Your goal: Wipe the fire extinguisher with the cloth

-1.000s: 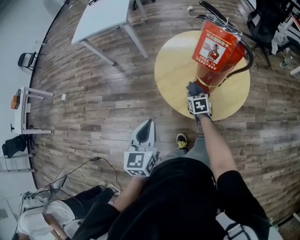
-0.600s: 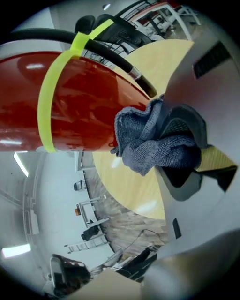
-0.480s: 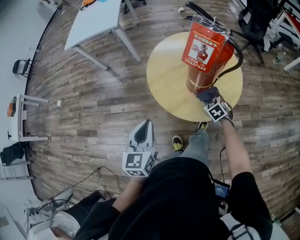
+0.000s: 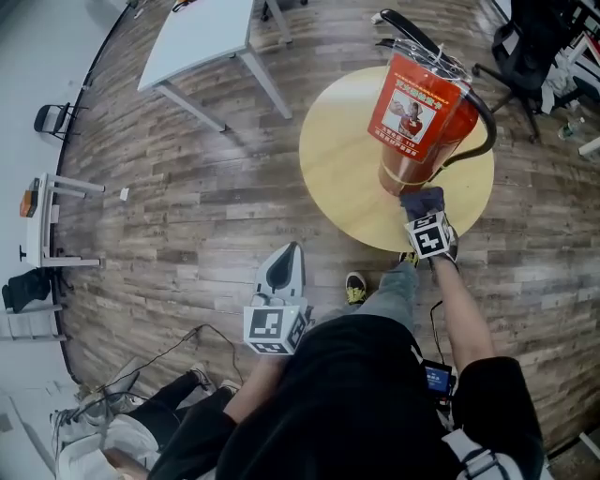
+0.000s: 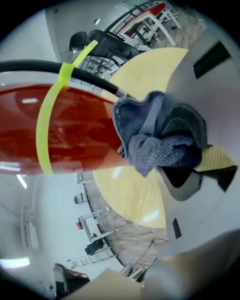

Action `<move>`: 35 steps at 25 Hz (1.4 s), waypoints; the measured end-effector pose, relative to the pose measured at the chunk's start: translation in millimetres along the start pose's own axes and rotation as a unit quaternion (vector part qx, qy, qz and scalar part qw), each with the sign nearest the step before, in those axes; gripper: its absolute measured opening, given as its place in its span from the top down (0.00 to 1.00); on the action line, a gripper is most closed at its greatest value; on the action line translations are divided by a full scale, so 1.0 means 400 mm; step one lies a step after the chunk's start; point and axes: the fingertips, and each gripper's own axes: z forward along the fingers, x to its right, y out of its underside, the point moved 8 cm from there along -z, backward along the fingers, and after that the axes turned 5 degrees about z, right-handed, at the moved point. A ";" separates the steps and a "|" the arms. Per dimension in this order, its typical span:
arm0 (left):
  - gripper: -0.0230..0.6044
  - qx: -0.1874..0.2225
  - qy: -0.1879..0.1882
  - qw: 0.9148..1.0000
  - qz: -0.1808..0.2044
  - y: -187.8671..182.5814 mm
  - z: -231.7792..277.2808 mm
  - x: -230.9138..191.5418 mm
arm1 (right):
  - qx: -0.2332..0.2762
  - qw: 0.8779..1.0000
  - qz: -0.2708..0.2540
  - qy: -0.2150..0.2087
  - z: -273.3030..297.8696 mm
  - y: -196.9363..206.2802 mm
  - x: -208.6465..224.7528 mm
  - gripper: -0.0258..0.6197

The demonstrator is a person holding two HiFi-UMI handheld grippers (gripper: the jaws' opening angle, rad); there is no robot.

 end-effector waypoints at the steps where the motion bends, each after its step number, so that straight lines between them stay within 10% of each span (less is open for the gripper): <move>1: 0.94 0.000 -0.003 1.000 -0.002 0.001 0.000 0.000 | 0.007 1.000 0.011 -0.011 0.006 -0.007 -0.037 0.83; 5: 0.94 0.002 -0.009 1.000 -0.006 0.002 -0.006 -0.001 | 0.043 0.992 0.112 -0.043 0.074 -0.089 -0.133 0.83; 9: 0.94 -0.004 -0.022 1.000 -0.006 0.015 -0.044 -0.013 | 0.081 0.956 0.283 -0.020 0.121 -0.160 -0.163 0.83; 22: 0.94 -0.007 -0.031 0.999 -0.003 0.037 -0.099 -0.037 | 0.254 0.870 0.422 0.015 0.012 -0.310 -0.185 0.83; 28: 0.94 0.009 -0.004 1.000 0.001 0.013 -0.065 -0.008 | 0.252 0.901 0.351 -0.030 -0.099 -0.185 -0.137 0.83; 35: 0.94 0.008 0.019 1.000 0.015 0.008 -0.034 0.004 | 0.266 0.945 0.184 0.045 -0.203 -0.101 -0.047 0.83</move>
